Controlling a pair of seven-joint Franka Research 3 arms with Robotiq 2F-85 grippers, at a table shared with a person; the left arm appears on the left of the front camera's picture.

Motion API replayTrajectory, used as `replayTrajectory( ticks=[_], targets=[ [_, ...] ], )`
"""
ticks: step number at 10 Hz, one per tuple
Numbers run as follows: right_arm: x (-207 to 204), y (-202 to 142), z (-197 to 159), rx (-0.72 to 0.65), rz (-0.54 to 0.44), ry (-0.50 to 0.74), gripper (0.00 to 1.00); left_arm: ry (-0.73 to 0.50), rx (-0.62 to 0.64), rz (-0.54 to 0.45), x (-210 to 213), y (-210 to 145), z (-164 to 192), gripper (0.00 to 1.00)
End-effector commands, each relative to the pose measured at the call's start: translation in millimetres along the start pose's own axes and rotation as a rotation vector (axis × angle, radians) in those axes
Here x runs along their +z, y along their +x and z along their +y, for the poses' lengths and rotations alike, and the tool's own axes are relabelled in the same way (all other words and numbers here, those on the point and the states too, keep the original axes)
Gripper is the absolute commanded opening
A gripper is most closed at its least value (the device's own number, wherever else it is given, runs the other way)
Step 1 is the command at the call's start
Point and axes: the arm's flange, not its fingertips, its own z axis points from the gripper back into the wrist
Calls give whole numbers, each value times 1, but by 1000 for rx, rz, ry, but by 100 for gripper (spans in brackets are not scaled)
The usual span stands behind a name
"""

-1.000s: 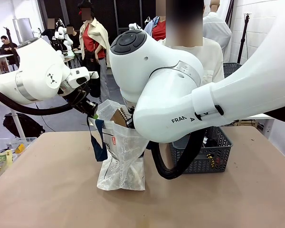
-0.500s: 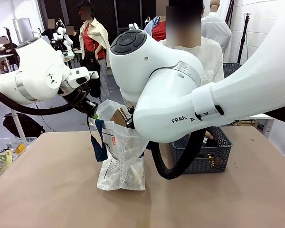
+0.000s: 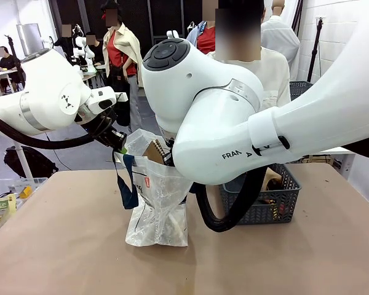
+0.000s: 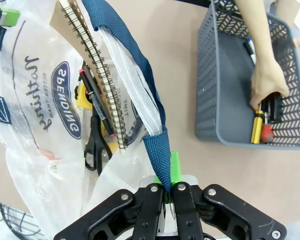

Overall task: Transfer purchased items from the store into the shopping bag.
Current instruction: Move the Reusable shopping bag to the right side of the table.

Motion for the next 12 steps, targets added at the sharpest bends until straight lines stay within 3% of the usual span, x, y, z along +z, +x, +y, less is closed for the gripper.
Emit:
replayTrajectory(
  ticks=[1, 12],
  targets=[
    [-1, -1, -1, 2, -6, -9, 0, 1, 3, -3, 2, 0, 1, 0],
    [-1, -1, -1, 2, -6, -9, 0, 1, 3, -3, 2, 0, 1, 0]
  ],
)
